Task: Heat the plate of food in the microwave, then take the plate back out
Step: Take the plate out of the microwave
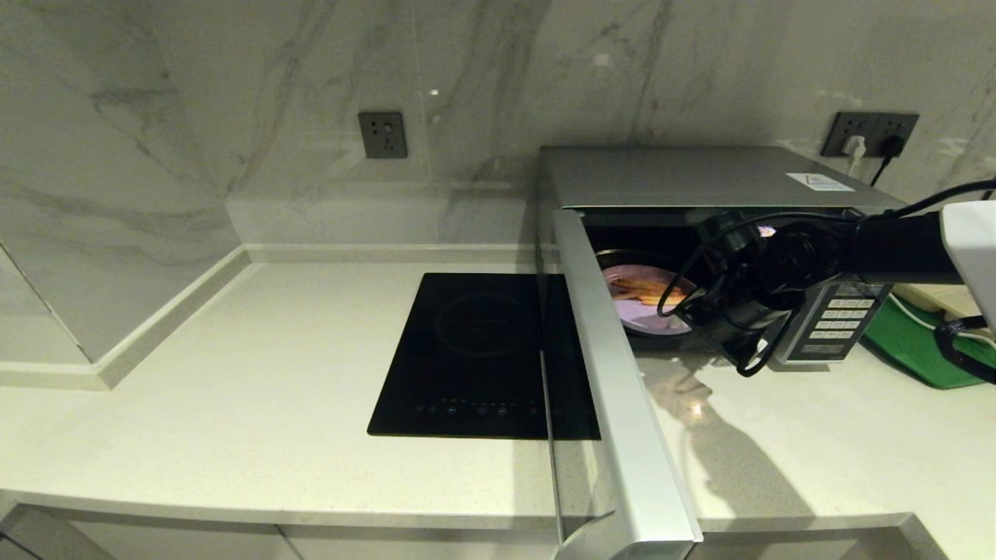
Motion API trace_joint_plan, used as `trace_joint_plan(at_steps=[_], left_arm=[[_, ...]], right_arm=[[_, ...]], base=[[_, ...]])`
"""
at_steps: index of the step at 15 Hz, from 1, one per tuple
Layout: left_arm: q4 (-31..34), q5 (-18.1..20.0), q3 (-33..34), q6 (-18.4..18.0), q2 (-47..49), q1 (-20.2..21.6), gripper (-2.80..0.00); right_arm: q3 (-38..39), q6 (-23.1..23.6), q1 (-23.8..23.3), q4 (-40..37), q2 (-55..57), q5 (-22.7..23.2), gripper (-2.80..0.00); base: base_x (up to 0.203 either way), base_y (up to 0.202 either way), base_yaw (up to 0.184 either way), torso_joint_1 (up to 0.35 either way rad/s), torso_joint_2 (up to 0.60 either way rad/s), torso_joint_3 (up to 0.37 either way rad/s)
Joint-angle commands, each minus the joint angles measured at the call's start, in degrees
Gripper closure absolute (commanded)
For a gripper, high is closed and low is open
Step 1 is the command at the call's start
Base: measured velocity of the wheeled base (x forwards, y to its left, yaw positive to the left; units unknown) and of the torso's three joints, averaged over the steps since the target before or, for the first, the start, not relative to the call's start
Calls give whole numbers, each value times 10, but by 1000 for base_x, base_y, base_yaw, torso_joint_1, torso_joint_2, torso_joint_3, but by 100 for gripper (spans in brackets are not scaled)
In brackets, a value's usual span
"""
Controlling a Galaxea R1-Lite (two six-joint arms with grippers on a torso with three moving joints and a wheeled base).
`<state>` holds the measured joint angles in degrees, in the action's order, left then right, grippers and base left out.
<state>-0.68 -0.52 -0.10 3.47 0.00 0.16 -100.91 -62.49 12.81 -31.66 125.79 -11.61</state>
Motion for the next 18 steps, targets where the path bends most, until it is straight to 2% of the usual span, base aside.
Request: trace_joint_plan(at_steps=[1,18], left_arm=[[0,0,0,0,0,0,0],[0,0,0,0,0,0,0]], right_arm=[[0,-4,0,-2,1,-1,0],[-30,-14,-17,-3,-1,3,0]], base=[[0,0,0,0,0,0],[0,0,0,0,0,0]])
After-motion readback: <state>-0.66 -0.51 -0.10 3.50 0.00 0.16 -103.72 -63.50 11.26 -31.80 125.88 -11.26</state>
